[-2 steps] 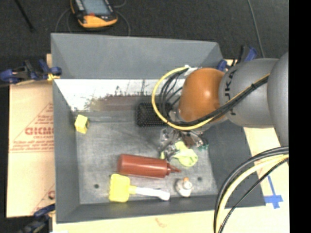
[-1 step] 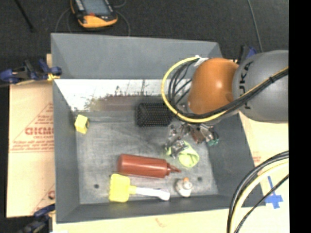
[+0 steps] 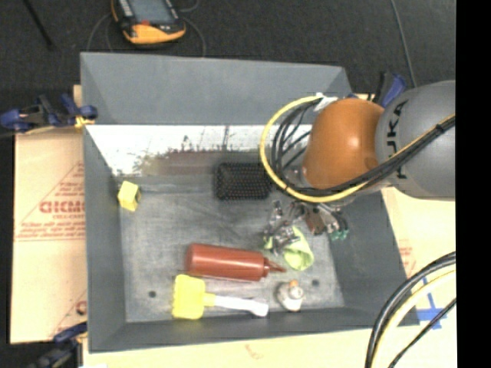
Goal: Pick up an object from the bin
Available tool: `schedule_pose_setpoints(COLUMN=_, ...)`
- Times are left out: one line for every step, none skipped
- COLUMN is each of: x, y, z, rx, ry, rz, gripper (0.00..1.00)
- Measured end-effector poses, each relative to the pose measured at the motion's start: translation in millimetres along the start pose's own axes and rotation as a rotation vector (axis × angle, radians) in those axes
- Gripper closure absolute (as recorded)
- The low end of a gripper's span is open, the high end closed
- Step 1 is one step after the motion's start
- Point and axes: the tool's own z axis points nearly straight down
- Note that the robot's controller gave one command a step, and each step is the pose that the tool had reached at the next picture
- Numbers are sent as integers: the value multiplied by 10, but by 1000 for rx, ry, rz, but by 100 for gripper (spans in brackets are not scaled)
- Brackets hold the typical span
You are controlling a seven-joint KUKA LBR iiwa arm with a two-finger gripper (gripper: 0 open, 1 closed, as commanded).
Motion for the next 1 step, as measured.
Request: schedule_pose_setpoints(x=-504, y=-220, z=-1246, rx=-2, ry=7, rz=-93, gripper=100)
